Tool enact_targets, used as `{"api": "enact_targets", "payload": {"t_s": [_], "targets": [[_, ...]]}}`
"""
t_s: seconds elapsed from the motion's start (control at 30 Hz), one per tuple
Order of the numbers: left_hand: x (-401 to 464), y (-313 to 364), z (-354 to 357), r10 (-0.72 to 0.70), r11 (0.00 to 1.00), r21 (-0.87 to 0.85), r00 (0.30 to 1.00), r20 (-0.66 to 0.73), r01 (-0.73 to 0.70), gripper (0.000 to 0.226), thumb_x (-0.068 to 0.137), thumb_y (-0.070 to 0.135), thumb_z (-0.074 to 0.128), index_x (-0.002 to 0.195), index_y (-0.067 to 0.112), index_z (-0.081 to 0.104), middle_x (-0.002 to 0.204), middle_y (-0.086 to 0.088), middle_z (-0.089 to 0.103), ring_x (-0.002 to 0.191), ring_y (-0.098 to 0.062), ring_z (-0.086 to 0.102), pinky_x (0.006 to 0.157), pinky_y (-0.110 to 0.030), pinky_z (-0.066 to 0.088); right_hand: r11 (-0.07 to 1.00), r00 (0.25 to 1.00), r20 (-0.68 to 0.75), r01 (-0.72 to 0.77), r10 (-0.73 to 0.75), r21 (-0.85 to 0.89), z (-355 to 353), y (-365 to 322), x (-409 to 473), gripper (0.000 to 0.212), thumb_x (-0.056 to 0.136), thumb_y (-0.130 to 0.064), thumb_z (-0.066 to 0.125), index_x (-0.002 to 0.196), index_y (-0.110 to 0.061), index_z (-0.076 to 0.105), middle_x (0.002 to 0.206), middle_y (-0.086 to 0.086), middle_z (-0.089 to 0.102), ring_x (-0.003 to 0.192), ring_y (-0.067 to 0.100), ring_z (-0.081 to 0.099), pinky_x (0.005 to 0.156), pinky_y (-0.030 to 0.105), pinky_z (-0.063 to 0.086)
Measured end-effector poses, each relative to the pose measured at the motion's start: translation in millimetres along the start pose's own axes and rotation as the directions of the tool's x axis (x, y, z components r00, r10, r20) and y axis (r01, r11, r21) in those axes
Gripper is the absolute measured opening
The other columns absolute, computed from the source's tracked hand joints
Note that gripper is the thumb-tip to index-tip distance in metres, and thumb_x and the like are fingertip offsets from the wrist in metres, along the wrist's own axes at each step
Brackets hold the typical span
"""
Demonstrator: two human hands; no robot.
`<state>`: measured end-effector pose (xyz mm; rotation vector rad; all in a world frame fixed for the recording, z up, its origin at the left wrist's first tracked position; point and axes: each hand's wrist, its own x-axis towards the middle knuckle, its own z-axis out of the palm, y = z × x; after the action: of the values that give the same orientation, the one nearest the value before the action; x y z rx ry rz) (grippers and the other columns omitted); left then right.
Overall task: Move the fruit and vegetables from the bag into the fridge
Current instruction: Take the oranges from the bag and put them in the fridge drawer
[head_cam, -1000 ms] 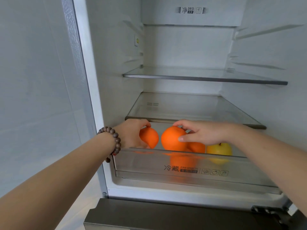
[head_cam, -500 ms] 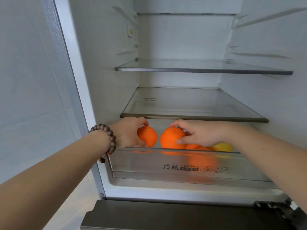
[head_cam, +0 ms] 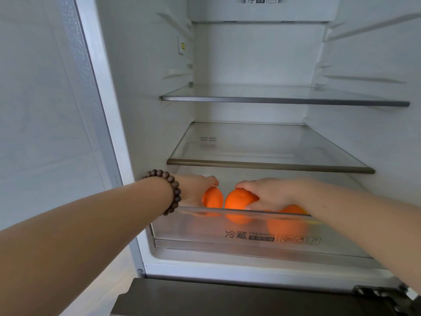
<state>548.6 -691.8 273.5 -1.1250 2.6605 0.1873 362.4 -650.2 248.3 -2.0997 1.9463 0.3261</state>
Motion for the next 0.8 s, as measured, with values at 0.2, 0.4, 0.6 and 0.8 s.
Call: {"api": "enact_targets", "payload": {"t_s": [0.2, 0.4, 0.6, 0.8], "targets": [[13, -23, 9, -0.030, 0.993, -0.120, 0.997, -0.066, 0.022, 0.076, 0.086, 0.038, 0.062, 0.146, 0.019, 0.020, 0.147, -0.008, 0.037, 0.130, -0.024, 0.042, 0.104, -0.032, 0.036, 0.997, 0.999, -0.033, 0.003, 0.000, 0.082, -1, 4, 0, 0.076, 0.089, -0.048, 0.051, 0.149, -0.027, 0.008, 0.154, 0.002, 0.024, 0.137, 0.022, 0.032, 0.112, 0.032, 0.027], [-10, -21, 1, -0.062, 0.984, -0.173, 0.982, -0.179, 0.030, 0.059, 0.093, 0.045, 0.047, 0.143, 0.018, 0.032, 0.147, -0.003, 0.038, 0.131, -0.020, 0.040, 0.103, -0.028, 0.032, 0.986, 0.996, -0.089, 0.016, -0.001, 0.166, -4, 5, -5, 0.061, 0.093, -0.046, 0.045, 0.146, -0.024, 0.025, 0.154, -0.004, 0.026, 0.138, 0.016, 0.030, 0.115, 0.030, 0.021], [-50, -19, 8, -0.087, 0.972, -0.235, 0.942, -0.325, 0.008, 0.051, 0.098, 0.045, 0.033, 0.136, 0.014, 0.045, 0.141, -0.005, 0.048, 0.129, -0.020, 0.043, 0.107, -0.029, 0.032, 0.946, 0.993, -0.107, -0.009, 0.046, 0.323, -10, -7, -33, 0.044, 0.093, -0.050, 0.040, 0.132, -0.031, 0.048, 0.139, -0.010, 0.047, 0.128, 0.013, 0.042, 0.113, 0.034, 0.027], [-86, -9, 36, 0.024, 0.992, -0.092, 0.830, -0.557, -0.091, 0.069, 0.090, 0.063, 0.024, 0.140, 0.018, 0.037, 0.141, -0.004, 0.046, 0.129, -0.024, 0.043, 0.104, -0.039, 0.038, 0.880, 0.927, -0.339, 0.023, 0.159, 0.474, -5, -46, -87, 0.038, 0.095, -0.048, 0.037, 0.119, -0.028, 0.059, 0.125, -0.006, 0.060, 0.117, 0.015, 0.052, 0.103, 0.033, 0.036]]}}
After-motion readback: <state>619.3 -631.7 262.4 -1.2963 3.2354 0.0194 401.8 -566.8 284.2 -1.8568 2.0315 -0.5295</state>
